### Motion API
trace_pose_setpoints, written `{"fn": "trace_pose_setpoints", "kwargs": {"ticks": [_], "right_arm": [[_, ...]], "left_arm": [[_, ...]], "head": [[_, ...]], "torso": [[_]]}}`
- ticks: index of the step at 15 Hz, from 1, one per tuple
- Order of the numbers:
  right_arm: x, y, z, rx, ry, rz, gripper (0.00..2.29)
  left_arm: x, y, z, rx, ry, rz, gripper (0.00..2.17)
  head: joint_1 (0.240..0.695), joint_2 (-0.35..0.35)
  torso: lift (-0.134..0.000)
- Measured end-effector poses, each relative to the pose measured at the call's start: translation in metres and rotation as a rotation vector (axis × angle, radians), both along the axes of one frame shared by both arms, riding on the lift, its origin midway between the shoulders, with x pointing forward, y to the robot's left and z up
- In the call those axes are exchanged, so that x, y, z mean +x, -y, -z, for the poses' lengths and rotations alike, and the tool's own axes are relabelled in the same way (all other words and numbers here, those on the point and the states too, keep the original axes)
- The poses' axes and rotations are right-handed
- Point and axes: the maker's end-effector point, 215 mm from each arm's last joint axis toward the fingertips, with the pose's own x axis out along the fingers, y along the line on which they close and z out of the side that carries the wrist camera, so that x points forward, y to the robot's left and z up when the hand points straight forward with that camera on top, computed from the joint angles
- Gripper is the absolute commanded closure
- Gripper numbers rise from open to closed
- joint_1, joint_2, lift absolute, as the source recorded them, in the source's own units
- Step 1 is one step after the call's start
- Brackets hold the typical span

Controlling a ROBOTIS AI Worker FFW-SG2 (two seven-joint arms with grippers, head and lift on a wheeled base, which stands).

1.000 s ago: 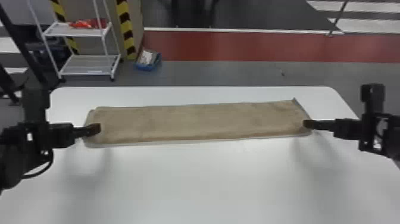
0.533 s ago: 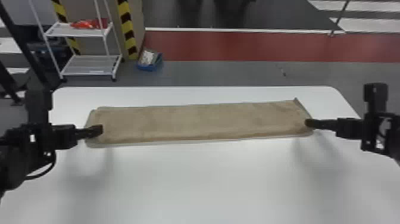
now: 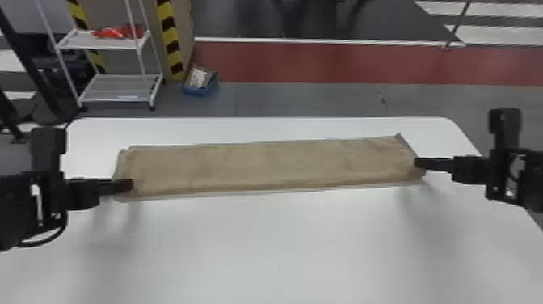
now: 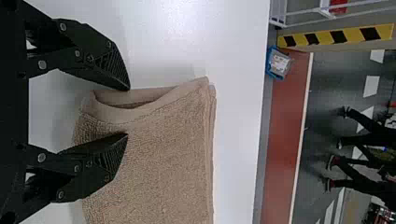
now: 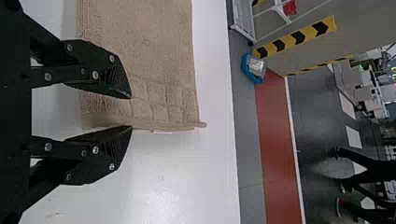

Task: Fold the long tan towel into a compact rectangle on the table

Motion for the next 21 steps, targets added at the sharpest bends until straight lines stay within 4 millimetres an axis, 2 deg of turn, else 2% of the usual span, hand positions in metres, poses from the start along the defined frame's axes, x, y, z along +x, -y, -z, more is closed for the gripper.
{"fn": "trace_pose_setpoints", "kwargs": {"ticks": [1,2,3,6,9,12,13,14,15,16,19,21], "right_arm": [[-0.001,0.000,0.001,0.003,-0.007,0.000,1.19],[-0.003,0.000,0.002,0.009,-0.014,0.000,1.24],[-0.004,0.000,0.003,0.014,-0.020,0.000,1.33],[-0.013,-0.006,0.005,0.037,-0.035,-0.014,1.33],[-0.025,-0.008,-0.007,0.041,-0.031,-0.015,1.33],[-0.040,-0.001,-0.021,0.054,-0.024,0.002,1.33],[-0.047,0.004,-0.024,0.059,-0.021,0.009,1.27],[-0.053,0.009,-0.025,0.061,-0.022,0.014,0.80],[-0.058,0.013,-0.024,0.065,-0.031,0.020,0.13],[-0.061,0.015,-0.021,0.069,-0.039,0.025,0.00],[-0.061,0.017,-0.007,0.059,-0.052,0.033,0.07],[-0.049,0.012,0.004,0.061,-0.043,0.035,0.10]], "left_arm": [[-0.002,0.000,0.001,-0.001,-0.011,-0.001,1.27],[-0.003,0.000,0.001,0.000,-0.016,-0.001,1.29],[-0.003,0.001,0.001,0.000,-0.019,0.000,1.30],[-0.005,0.006,-0.005,-0.002,-0.017,0.007,1.30],[-0.006,0.011,-0.019,-0.004,0.004,0.012,1.29],[-0.014,0.012,-0.027,-0.007,0.005,0.012,1.29],[-0.018,0.013,-0.029,-0.009,0.000,0.014,1.29],[-0.021,0.012,-0.029,-0.011,-0.002,0.013,1.29],[-0.023,0.011,-0.029,-0.011,-0.004,0.011,1.29],[-0.024,0.010,-0.028,-0.010,-0.005,0.009,1.29],[-0.024,0.011,-0.027,-0.005,-0.007,0.008,1.29],[-0.024,0.013,-0.025,-0.001,-0.009,0.011,1.29]], "head": [[0.695,-0.038],[0.695,-0.038],[0.695,-0.039],[0.695,-0.039],[0.695,-0.040],[0.695,-0.048],[0.695,-0.053],[0.695,-0.059],[0.695,-0.064],[0.695,-0.066],[0.695,-0.070],[0.695,-0.068]], "torso": [[-0.128],[-0.128],[-0.128],[-0.128],[-0.128],[-0.128],[-0.128],[-0.128],[-0.128],[-0.128],[-0.128],[-0.128]]}}
